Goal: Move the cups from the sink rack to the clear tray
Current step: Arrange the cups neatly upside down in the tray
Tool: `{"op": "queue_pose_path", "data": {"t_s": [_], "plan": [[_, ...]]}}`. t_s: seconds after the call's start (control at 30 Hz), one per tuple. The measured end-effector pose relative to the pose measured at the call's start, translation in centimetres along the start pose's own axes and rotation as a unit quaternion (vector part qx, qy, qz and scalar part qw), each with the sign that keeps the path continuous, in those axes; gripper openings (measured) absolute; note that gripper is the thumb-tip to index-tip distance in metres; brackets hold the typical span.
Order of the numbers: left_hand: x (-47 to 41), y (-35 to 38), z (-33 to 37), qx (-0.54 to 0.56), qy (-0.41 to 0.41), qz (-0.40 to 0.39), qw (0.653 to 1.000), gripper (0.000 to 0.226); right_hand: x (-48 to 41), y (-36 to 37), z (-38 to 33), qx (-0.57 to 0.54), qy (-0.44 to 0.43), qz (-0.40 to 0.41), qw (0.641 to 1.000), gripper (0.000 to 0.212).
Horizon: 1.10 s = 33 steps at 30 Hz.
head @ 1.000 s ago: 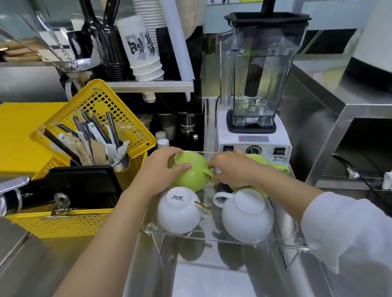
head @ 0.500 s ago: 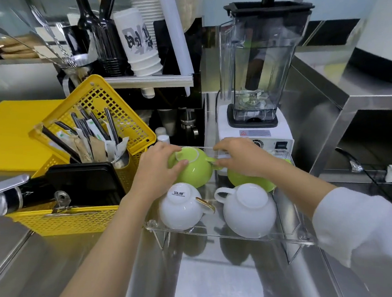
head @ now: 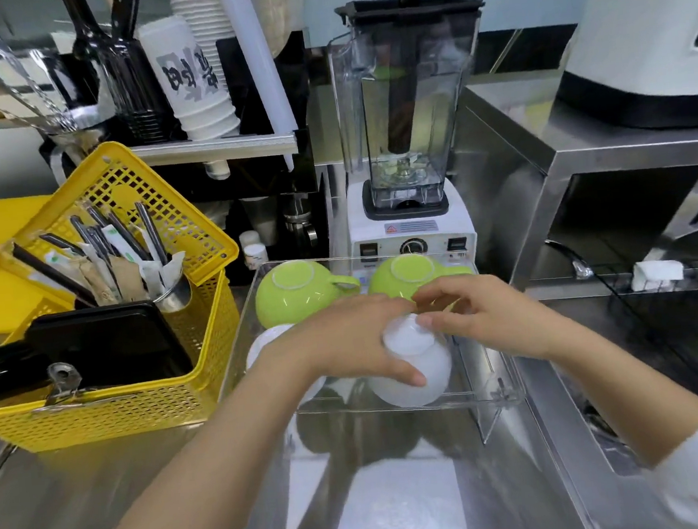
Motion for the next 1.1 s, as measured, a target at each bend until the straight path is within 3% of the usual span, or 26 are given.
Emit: {"op": "queue_pose_path", "data": {"t_s": [0.13,0.23,0.43,0.57,0.7,0.8,0.93,1.03,1.1], "plan": [[-0.1,0.6,-0.3,0.035,-0.014,-0.031,0.999,0.075,1.7,1.5,1.0,-0.051,0.032,-0.076,0.995,0.046],[0.1,0.4,-0.2,0.037,-0.006,-0.023,0.999,0.076,2.3,2.0,1.0,-0.042,0.015,-0.087,0.995,0.064],[1.2,-1.1,-0.3,0.010,-0.036,0.084,0.996,0.069,2.1,3.1,-0.2,0.040,-0.052,-0.046,0.997,0.072],[2.4,-2.1,-0.5,0.032,-0.073,0.168,0.983,0.073,1.6,3.4,-0.7,0.069,-0.080,-0.031,0.994,0.096],[3.1,-2.8,-0.6,0.030,-0.117,0.249,0.961,0.079,1.0,2.1,-2.4,0.104,-0.137,0.010,0.985,0.093],[3.1,-2.6,-0.3,0.024,-0.132,0.225,0.965,0.085,1.0,1.0,-2.8,0.072,-0.135,0.008,0.988,0.091],[2.0,-2.7,0.6,0.040,-0.104,0.175,0.978,0.093,1.2,0.8,-3.8,0.136,-0.200,0.017,0.970,0.096],[1.5,-2.9,1.0,0.002,-0.100,0.199,0.975,0.106,1.3,0.5,-3.6,0.160,-0.216,0.043,0.962,0.093],[1.6,-3.3,0.8,0.042,-0.116,0.247,0.961,0.105,1.8,-0.1,-3.4,0.175,-0.241,0.087,0.951,0.081]]}}
Point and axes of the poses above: each hand's wrist, its own x-axis away from the middle knuckle, its own y-axis out of the palm, z = x × y, the point moved 8 cm from there along -x, towards the middle knuckle, and after that the axes turned 5 degrees about z, right-handed, at the moved point
